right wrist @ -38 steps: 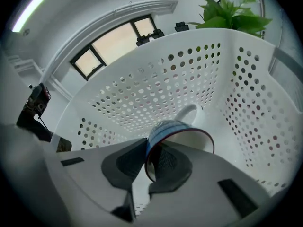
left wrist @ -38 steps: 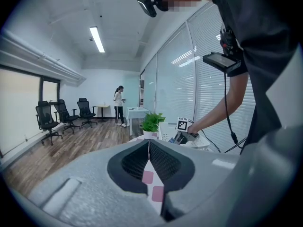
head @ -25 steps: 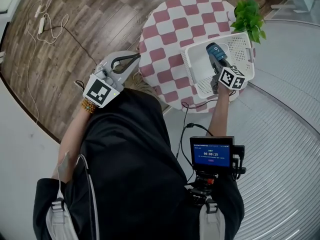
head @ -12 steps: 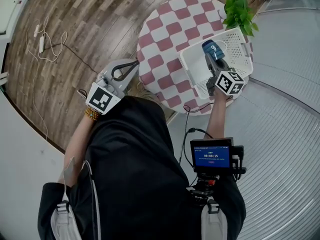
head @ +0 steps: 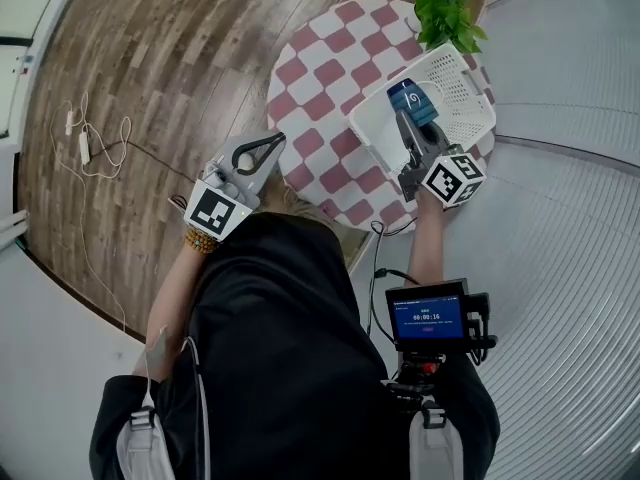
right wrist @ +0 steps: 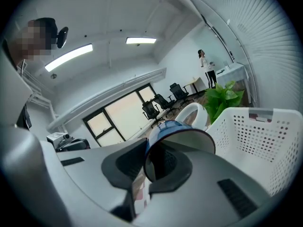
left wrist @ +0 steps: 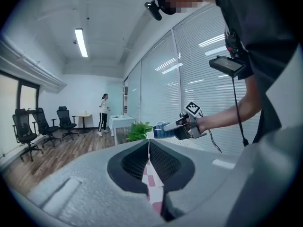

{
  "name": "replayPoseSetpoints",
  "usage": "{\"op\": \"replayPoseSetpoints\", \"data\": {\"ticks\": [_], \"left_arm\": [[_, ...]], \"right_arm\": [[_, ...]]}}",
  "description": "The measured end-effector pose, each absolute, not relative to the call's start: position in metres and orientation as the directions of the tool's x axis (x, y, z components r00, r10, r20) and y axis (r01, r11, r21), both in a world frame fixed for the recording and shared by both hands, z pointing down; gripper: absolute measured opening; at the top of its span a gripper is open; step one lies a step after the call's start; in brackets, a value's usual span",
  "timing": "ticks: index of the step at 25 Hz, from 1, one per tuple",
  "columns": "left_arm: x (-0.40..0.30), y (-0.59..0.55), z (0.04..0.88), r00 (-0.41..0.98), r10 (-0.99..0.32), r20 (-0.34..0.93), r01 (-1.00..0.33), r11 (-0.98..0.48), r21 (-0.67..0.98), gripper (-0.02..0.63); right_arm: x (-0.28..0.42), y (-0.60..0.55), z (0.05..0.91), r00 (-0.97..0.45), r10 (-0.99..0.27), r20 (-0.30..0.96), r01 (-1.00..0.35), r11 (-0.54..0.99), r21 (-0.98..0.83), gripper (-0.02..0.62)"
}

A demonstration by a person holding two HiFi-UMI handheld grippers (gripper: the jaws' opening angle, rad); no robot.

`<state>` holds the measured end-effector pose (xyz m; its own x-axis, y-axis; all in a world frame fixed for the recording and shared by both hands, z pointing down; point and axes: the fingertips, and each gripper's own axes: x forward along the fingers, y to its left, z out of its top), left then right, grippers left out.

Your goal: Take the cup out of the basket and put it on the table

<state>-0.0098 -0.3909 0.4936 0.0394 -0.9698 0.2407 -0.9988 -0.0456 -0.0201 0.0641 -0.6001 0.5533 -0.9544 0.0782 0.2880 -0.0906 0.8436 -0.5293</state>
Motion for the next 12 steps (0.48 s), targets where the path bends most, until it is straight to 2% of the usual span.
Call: {"op": "replayPoseSetpoints", "data": {"ticks": [12], "left_arm": [[-0.017, -0.400, 0.478, 0.184, -0.967, 0.178, -0.982, -0.187, -0.001, 0.005]], "right_arm": [[0.071, -0.559, 0.473, -0.987, -0.098, 0.129, -0.147, 0.876, -0.460, 0.032]]}}
